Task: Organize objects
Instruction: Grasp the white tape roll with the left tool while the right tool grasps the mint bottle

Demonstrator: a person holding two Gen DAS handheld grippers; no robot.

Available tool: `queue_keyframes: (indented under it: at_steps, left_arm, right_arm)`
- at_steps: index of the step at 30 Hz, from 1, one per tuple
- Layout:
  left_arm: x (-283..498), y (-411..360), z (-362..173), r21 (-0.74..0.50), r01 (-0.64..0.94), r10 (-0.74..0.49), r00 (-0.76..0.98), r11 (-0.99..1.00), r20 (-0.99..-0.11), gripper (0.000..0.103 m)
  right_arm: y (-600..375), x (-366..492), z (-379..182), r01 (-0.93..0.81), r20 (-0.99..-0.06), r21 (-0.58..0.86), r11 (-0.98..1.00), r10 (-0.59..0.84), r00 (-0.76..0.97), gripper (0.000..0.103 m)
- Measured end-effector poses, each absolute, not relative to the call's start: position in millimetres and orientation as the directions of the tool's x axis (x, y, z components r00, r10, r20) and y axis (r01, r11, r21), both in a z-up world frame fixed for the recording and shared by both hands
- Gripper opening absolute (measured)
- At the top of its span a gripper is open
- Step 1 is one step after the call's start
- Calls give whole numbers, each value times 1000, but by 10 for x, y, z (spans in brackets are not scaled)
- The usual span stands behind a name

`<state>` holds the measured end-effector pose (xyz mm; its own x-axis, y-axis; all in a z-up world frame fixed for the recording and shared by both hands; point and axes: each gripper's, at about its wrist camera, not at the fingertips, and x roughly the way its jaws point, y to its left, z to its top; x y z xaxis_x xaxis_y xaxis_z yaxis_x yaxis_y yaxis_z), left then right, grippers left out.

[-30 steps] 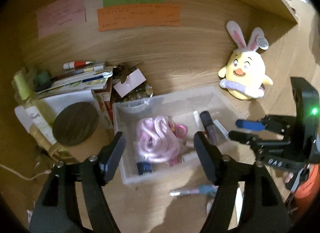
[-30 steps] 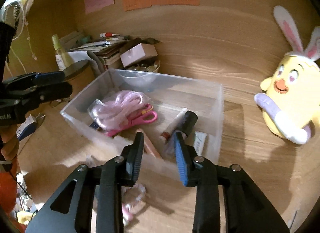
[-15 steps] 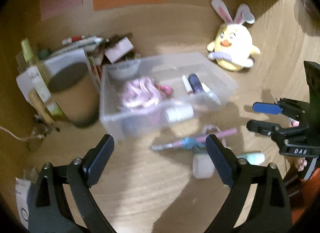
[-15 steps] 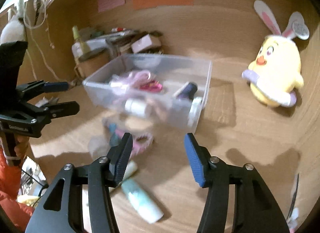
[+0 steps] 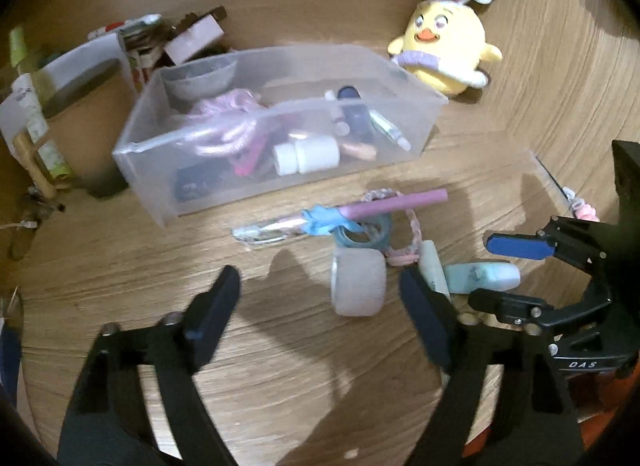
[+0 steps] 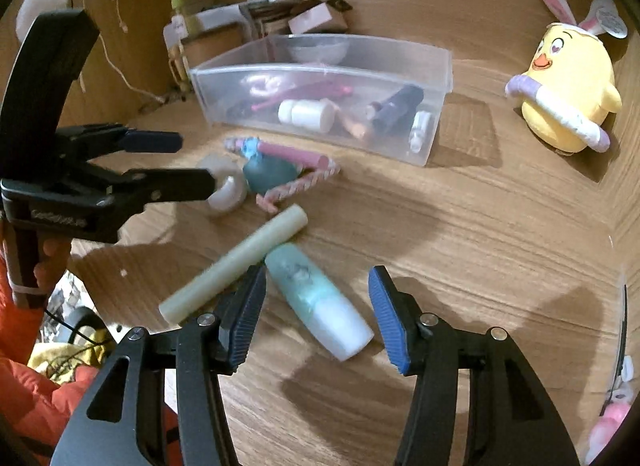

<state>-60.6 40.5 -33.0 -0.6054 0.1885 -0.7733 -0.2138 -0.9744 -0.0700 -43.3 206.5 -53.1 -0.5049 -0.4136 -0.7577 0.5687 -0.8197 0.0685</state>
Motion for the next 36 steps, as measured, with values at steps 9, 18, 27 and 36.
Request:
queue_keyframes:
  at_steps: [9, 18, 27, 36]
  left_arm:
    - [-638, 515, -355, -60, -264, 214, -605, -963, -767, 39]
    - [-602, 443, -338, -102, -262, 246, -610, -960, -753, 24]
    - [-563, 292, 26, -90, -231, 227, -686, -969, -691, 24]
    - [-709, 125, 540, -49, -175, 169, -781, -983, -601, 24]
  right_arm:
    - [2088, -379, -535, 564, -752, 71, -823, -416, -512, 23]
    - [2189, -425, -375, 523, -717, 82, -849, -415, -560, 23]
    - [2272, -601, 92, 500, -616, 66, -863, -430, -660, 23]
    - [2168, -804, 516, 497, -535, 12, -867, -426, -729, 23]
